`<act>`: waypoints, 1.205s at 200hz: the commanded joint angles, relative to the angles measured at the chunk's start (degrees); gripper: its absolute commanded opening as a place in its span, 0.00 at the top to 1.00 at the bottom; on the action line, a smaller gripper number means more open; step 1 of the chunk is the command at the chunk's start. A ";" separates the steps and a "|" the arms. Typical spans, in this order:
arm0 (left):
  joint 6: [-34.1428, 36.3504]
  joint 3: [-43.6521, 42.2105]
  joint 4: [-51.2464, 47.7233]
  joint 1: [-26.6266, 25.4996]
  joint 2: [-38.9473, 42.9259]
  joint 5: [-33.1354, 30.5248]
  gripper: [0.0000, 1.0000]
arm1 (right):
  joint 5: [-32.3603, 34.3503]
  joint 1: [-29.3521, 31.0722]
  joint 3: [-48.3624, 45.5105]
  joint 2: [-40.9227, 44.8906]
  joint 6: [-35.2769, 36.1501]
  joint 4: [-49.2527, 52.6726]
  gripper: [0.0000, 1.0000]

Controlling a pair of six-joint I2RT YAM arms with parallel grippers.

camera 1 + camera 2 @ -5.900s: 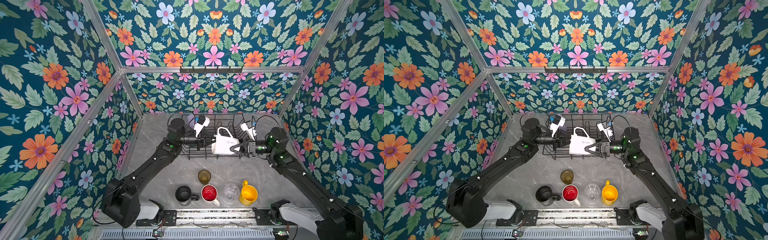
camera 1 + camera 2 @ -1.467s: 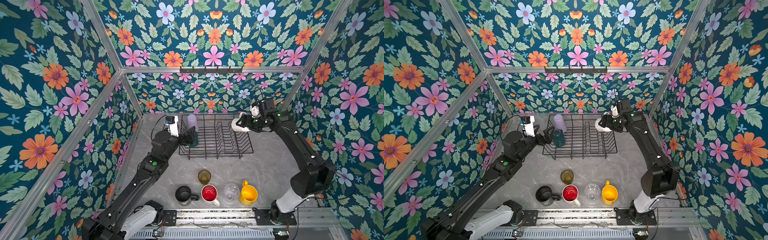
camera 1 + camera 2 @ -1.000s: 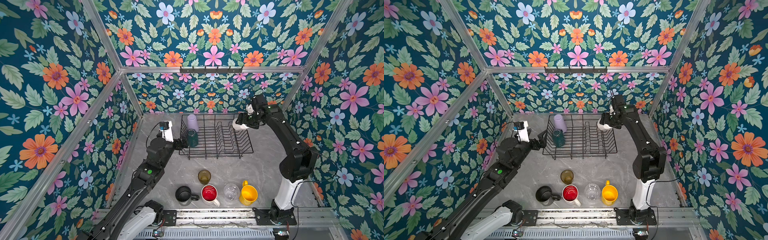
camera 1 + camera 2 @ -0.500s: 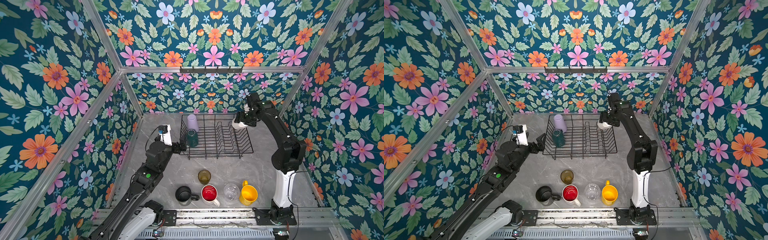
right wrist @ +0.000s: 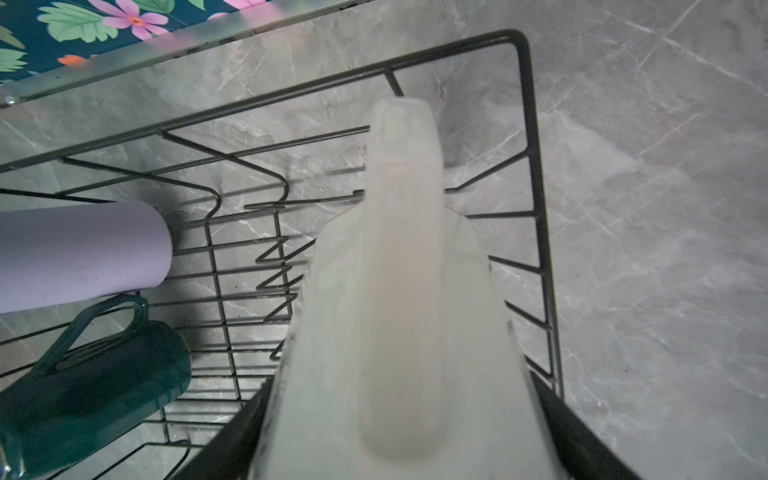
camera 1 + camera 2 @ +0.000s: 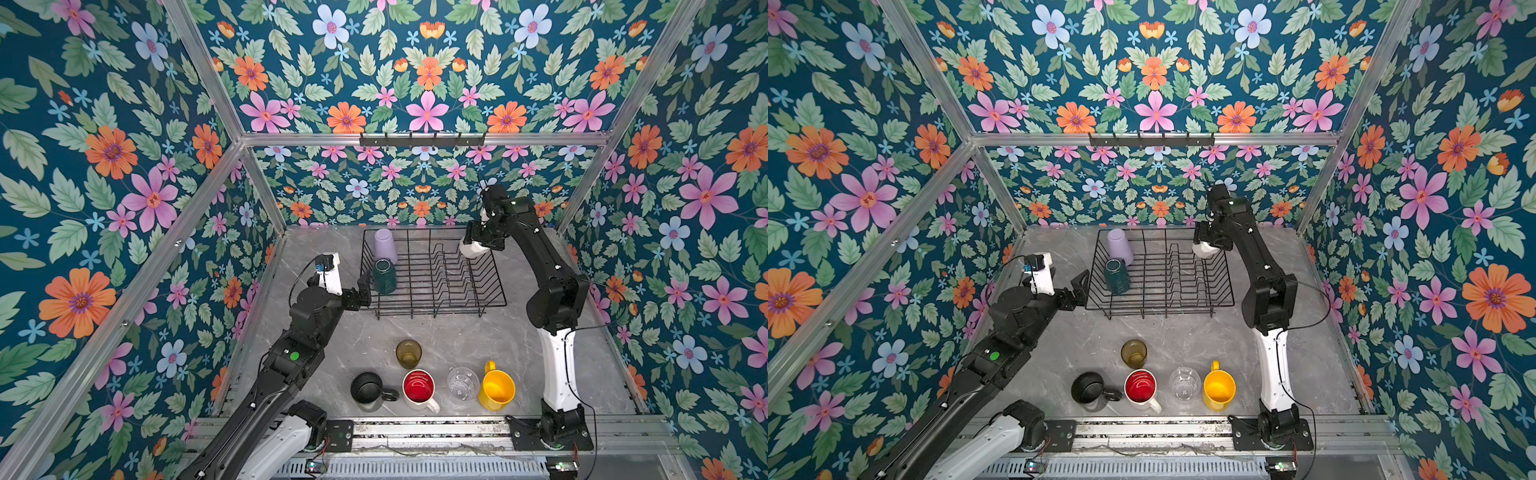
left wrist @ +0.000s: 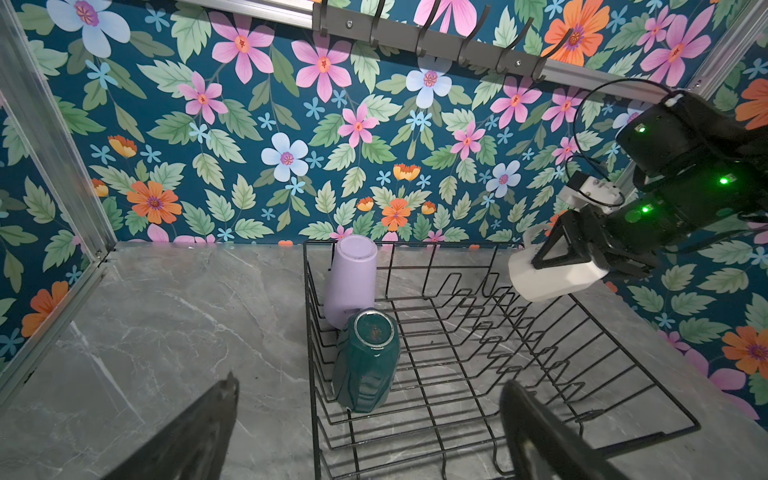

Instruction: Load the cups into the dish rack

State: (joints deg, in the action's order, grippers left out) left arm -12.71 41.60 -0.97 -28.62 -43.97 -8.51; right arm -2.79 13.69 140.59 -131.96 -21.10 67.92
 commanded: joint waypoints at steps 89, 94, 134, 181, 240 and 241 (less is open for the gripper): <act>0.50 -0.11 0.45 -0.10 -0.16 -0.72 0.00 | -0.20 0.28 6.17 -5.53 0.36 1.87 1.00; 0.42 -0.04 0.42 -0.04 -0.16 -0.72 0.00 | -0.37 0.36 6.33 -5.79 0.37 1.86 1.00; 0.25 0.06 0.36 -0.03 -0.24 -0.72 0.00 | -0.56 0.56 6.73 -7.44 0.78 1.93 1.00; 0.08 0.49 0.18 -0.05 -0.63 -0.56 0.00 | 0.05 0.57 6.67 -9.17 1.27 1.94 1.00; -0.03 0.74 -0.13 -0.03 -1.19 -0.68 0.00 | -0.09 0.68 6.89 -10.90 1.46 1.72 0.71; -0.03 0.71 -0.15 -0.03 -1.16 -0.65 0.00 | -0.06 0.65 6.89 -10.92 1.48 1.71 0.70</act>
State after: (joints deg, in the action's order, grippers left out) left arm -12.56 41.93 -1.06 -28.62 -45.17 -9.02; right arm -3.05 14.24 147.17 -142.56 -20.43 68.12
